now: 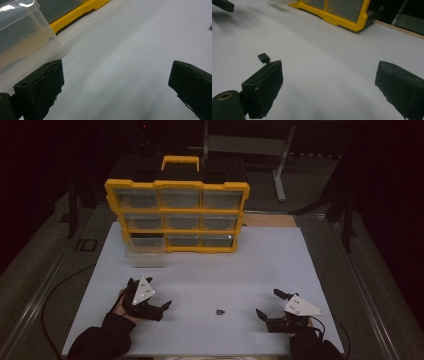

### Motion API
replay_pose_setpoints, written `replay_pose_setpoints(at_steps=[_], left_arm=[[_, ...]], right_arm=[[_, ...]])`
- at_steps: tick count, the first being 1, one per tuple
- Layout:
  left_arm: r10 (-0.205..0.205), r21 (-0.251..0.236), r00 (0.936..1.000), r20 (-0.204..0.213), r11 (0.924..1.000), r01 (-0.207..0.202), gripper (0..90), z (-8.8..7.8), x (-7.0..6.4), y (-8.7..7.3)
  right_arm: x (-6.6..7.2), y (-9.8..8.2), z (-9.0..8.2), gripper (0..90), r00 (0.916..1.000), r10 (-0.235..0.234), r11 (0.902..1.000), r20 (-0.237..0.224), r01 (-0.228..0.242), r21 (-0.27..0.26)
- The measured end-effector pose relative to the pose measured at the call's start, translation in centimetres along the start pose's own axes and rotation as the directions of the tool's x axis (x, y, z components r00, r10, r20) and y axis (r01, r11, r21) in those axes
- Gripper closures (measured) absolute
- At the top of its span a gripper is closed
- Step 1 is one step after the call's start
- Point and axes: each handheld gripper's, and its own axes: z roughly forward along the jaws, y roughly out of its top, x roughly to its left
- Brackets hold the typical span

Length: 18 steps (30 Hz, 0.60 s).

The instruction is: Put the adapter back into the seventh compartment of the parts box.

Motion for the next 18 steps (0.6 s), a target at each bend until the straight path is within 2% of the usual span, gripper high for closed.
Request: replay_pose_setpoints(at_steps=[4, 5, 12, 16, 18], left_arm=[[-0.012, 0.011, 0.9998, 0.015, 0.9999, 0.012, 0.5, -0.08, 0.11, -0.02], [-0.006, 0.011, 1.0000, 0.007, 0.9999, 0.005, 0.5, -0.13, 0.06, 0.01], [-0.022, -0.002, 0.9996, 0.019, 0.9997, 0.022, 0.5, -0.34, 0.12, 0.36], [-0.005, 0.011, 0.9999, 0.012, 0.9999, 0.005, 0.5, -0.45, 0.01, 0.55], [-0.007, 0.013, 0.9997, 0.022, 0.9999, 0.007, 0.5, -0.58, 0.04, 0.73]], right_arm=[[0.00, 0.01, 0.05, 8.2, 1.0000, 0.000, 1.0000, -0.001, 0.000, -0.001], [0.00, 0.01, 0.05, 8.2, 1.0000, -0.001, 1.0000, -0.001, 0.001, 0.000], [-0.01, 0.02, -0.02, 8.2, 1.0000, 0.002, 1.0000, -0.001, -0.002, -0.002], [-0.02, 0.04, -0.02, 8.2, 1.0000, 0.003, 1.0000, -0.001, -0.003, -0.003], [0.00, 0.03, 0.02, 8.2, 1.0000, 0.001, 1.0000, -0.003, -0.001, -0.002]])
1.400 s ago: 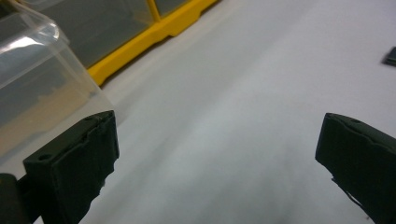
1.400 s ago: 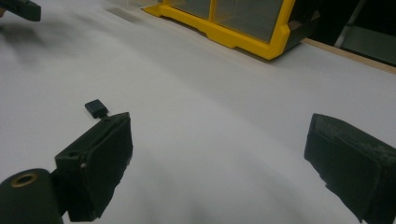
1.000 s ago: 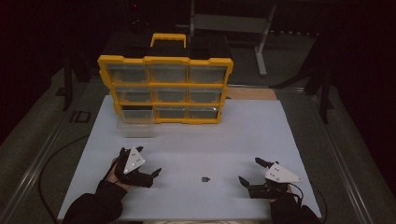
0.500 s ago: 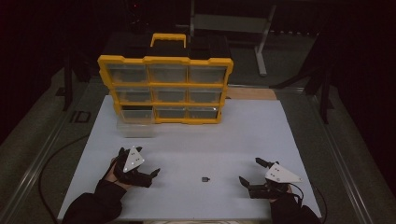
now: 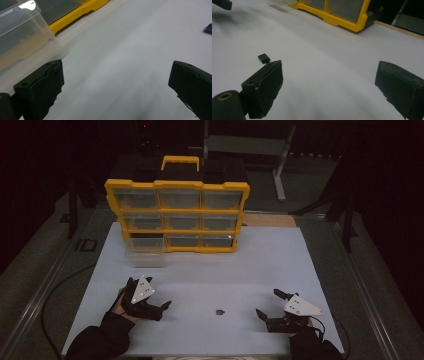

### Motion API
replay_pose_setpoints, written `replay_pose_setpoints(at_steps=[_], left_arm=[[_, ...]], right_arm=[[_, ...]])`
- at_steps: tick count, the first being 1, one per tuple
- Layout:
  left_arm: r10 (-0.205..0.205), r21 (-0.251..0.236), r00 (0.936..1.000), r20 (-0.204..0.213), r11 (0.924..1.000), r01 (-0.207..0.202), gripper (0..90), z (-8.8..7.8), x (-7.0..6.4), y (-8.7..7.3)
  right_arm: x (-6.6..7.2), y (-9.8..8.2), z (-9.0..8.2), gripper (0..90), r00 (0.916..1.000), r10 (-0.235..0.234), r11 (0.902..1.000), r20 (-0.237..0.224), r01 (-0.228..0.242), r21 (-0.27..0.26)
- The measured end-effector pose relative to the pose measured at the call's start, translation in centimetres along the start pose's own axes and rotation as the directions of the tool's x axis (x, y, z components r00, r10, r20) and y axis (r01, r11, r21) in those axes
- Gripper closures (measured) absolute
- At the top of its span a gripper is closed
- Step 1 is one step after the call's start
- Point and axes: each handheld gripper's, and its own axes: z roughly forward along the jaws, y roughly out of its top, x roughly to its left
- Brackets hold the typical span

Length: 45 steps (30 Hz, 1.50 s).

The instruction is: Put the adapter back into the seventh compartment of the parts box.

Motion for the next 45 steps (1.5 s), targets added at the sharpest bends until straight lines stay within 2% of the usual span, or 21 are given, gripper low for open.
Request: replay_pose_setpoints(at_steps=[11, 15, 20, 28, 31, 39, 45], left_arm=[[0.003, -0.020, 0.9999, 0.016, 0.9998, -0.003, 0.8, -1.1, -0.2, 1.6], [-0.004, -0.034, 1.0000, 0.005, 0.9994, 0.004, 0.7, -1.5, 0.1, 2.1], [-0.004, -0.046, 0.9999, 0.015, 0.9989, 0.004, 0.4, -1.9, 0.5, 2.9], [0.010, -0.049, 0.9979, 0.065, 0.9988, -0.007, 0.4, -1.9, 0.4, 4.1], [0.010, -0.052, 0.9978, 0.066, 0.9986, -0.007, 0.3, -2.0, 0.4, 4.4], [0.033, -0.059, 0.9940, 0.104, 0.9979, -0.027, 0.3, -1.9, 0.2, 5.9], [0.051, -0.062, 0.9928, 0.108, 0.9971, -0.045, 0.4, -1.9, 0.1, 6.8]], right_arm=[[0.0, 0.1, 0.0, 8.2, 1.0000, -0.002, 1.0000, 0.001, 0.002, -0.002], [0.0, 0.0, 0.0, 8.2, 1.0000, -0.002, 1.0000, 0.001, 0.002, -0.003], [0.0, 0.0, 0.0, 8.2, 1.0000, -0.002, 1.0000, 0.003, 0.002, -0.003], [0.0, 0.1, -0.1, 8.2, 1.0000, -0.003, 1.0000, 0.003, 0.003, -0.004], [0.0, 0.1, 0.0, 8.2, 1.0000, -0.002, 1.0000, 0.004, 0.002, -0.003], [0.0, 0.1, 0.0, 8.2, 1.0000, -0.003, 1.0000, 0.004, 0.003, -0.003], [0.0, 0.1, 0.0, 8.2, 1.0000, -0.003, 1.0000, 0.004, 0.003, -0.003]])
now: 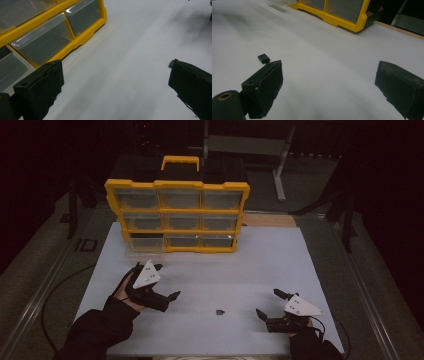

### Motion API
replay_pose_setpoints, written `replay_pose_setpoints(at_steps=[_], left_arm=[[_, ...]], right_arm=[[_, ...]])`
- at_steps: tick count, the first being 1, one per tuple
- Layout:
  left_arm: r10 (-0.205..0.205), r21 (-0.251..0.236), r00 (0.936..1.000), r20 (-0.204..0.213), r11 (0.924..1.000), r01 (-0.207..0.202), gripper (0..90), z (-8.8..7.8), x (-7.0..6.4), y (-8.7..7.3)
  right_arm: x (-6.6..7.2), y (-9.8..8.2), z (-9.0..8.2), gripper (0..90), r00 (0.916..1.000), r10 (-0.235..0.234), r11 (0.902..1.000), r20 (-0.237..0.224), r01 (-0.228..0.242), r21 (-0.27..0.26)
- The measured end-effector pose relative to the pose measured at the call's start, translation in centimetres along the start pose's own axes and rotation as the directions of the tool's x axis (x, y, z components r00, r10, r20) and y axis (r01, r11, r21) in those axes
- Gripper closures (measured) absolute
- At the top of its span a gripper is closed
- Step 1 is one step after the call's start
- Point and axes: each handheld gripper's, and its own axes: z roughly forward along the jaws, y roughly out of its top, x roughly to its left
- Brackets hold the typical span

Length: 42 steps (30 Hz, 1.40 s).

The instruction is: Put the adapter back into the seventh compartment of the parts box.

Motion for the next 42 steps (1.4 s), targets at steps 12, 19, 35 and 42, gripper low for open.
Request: replay_pose_setpoints(at_steps=[12, 19, 35, 42], left_arm=[[0.031, -0.012, 0.9975, 0.064, 0.9995, -0.030, 0.4, 1.0, -0.4, 1.7], [0.052, -0.021, 0.9927, 0.109, 0.9985, -0.050, 0.4, 2.0, -1.0, 2.7], [0.099, -0.031, 0.9728, 0.209, 0.9950, -0.095, 0.4, 4.6, -3.1, 3.7], [0.110, -0.024, 0.9620, 0.250, 0.9939, -0.108, 0.4, 5.7, -3.9, 3.5]], right_arm=[[0.0, 0.0, 0.0, 8.2, 1.0000, 0.006, 1.0000, 0.000, -0.006, -0.001], [0.1, 0.0, 0.0, 8.2, 0.9999, 0.016, 0.9999, 0.002, -0.016, -0.002], [0.0, 0.0, 0.0, 8.2, 1.0000, 0.007, 1.0000, -0.003, -0.007, -0.002], [0.0, 0.0, 0.0, 8.2, 0.9999, 0.011, 0.9999, -0.003, -0.011, -0.003]])
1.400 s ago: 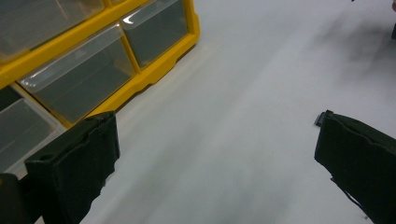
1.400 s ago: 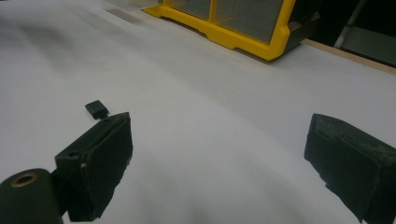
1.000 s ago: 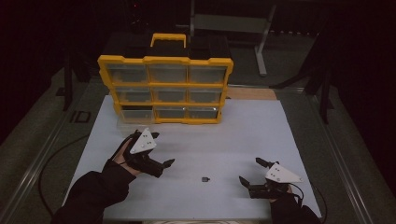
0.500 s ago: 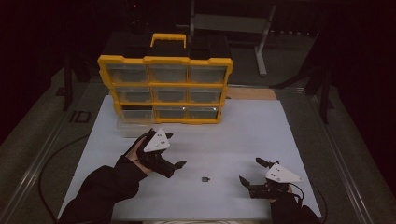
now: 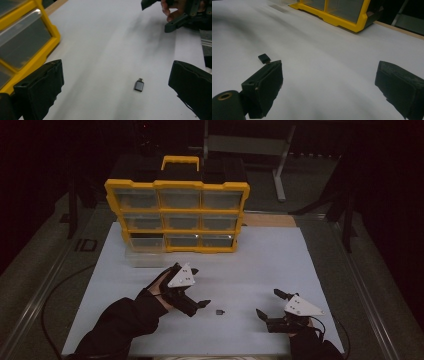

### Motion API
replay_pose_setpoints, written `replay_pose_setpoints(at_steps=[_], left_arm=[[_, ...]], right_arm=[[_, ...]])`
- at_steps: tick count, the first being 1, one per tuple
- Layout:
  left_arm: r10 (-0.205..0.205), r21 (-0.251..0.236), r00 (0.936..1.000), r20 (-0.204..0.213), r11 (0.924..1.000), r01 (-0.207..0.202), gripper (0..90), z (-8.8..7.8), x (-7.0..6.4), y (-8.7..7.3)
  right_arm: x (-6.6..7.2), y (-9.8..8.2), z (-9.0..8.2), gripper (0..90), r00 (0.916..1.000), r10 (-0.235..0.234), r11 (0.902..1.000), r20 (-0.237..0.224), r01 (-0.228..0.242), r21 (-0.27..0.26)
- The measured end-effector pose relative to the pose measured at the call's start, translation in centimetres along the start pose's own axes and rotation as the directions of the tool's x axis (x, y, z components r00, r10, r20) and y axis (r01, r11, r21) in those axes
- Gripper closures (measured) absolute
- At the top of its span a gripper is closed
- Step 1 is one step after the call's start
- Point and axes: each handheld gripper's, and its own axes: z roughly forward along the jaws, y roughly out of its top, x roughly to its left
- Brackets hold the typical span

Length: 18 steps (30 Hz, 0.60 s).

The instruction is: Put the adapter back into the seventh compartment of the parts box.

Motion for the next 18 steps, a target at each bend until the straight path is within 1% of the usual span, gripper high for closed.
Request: replay_pose_setpoints(at_steps=[5, 6, 7, 10, 11, 13, 16, 17, 18], left_arm=[[0.007, 0.003, 0.9997, 0.024, 1.0000, -0.007, 0.4, 1.0, -0.4, -0.1], [0.011, 0.007, 0.9995, 0.031, 0.9999, -0.011, 0.4, 1.1, -0.5, -0.1], [0.013, 0.006, 0.9994, 0.033, 0.9999, -0.013, 0.4, 1.3, -0.6, -0.2], [0.012, 0.007, 0.9988, 0.048, 0.9999, -0.013, 0.4, 1.8, -0.8, -0.3], [0.008, 0.007, 0.9983, 0.057, 0.9999, -0.008, 0.4, 1.9, -0.9, -0.3], [0.014, 0.014, 0.9978, 0.064, 0.9998, -0.015, 0.4, 2.2, -1.0, -0.4], [0.010, 0.018, 0.9964, 0.085, 0.9998, -0.011, 0.4, 2.7, -1.1, -0.5], [0.015, 0.021, 0.9961, 0.087, 0.9996, -0.017, 0.4, 2.8, -1.2, -0.5], [0.012, 0.018, 0.9952, 0.097, 0.9997, -0.014, 0.4, 3.0, -1.2, -0.6]], right_arm=[[-0.1, 0.0, 0.0, 8.2, 0.9999, -0.013, 0.9999, -0.001, 0.013, 0.004], [-0.1, 0.0, 0.0, 8.2, 0.9999, -0.013, 0.9999, -0.001, 0.013, 0.004], [0.0, 0.0, 0.0, 8.2, 1.0000, -0.004, 1.0000, -0.002, 0.004, 0.002], [0.0, 0.0, 0.0, 8.2, 1.0000, -0.009, 1.0000, -0.002, 0.009, 0.003], [0.0, 0.0, 0.0, 8.2, 0.9999, -0.010, 0.9999, -0.002, 0.010, 0.002], [0.0, 0.0, 0.0, 8.2, 1.0000, -0.008, 1.0000, -0.002, 0.008, 0.003], [0.0, 0.0, 0.0, 8.2, 1.0000, -0.009, 1.0000, -0.002, 0.009, 0.003], [0.0, 0.0, 0.0, 8.2, 0.9999, -0.010, 0.9999, -0.003, 0.010, 0.003], [0.0, 0.0, 0.0, 8.2, 1.0000, -0.009, 1.0000, -0.003, 0.009, 0.003]])
